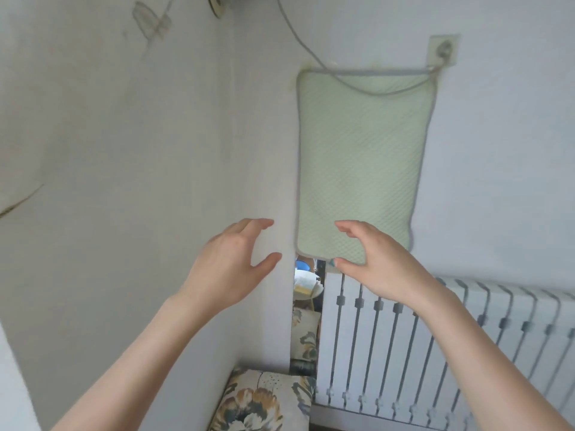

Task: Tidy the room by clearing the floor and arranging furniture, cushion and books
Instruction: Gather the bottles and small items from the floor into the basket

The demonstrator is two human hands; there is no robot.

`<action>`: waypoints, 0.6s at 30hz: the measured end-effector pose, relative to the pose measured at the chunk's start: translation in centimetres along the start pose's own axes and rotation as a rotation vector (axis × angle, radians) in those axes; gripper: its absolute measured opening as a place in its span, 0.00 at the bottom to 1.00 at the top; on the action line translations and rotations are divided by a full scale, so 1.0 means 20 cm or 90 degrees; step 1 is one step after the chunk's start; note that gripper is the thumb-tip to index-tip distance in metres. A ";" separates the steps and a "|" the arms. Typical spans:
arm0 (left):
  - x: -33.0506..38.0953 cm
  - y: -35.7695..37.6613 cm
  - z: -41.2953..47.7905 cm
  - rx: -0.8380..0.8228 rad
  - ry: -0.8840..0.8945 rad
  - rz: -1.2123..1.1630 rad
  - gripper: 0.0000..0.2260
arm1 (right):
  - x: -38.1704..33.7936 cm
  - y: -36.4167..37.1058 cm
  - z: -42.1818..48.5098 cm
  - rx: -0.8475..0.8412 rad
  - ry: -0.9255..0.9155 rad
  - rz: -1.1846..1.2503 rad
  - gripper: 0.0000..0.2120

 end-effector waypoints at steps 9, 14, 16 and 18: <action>0.11 0.13 0.11 -0.018 0.106 -0.036 0.24 | 0.10 -0.11 -0.11 0.028 0.091 -0.052 0.29; 0.23 0.24 0.18 -0.029 0.198 -0.100 0.23 | 0.18 -0.21 -0.25 0.056 0.167 -0.095 0.29; 0.30 0.28 0.20 -0.037 0.234 -0.123 0.23 | 0.20 -0.25 -0.32 0.060 0.206 -0.117 0.28; 0.37 0.33 0.21 -0.047 0.259 -0.142 0.23 | 0.23 -0.29 -0.40 0.065 0.239 -0.136 0.27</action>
Point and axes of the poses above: each hand's wrist, its own z-axis towards the middle knuckle, its own y-axis out of the palm, x = y × z, the point moved 1 cm from there along z, towards the middle knuckle, and after that the axes turned 6 degrees about -z, right-handed, at the moved point
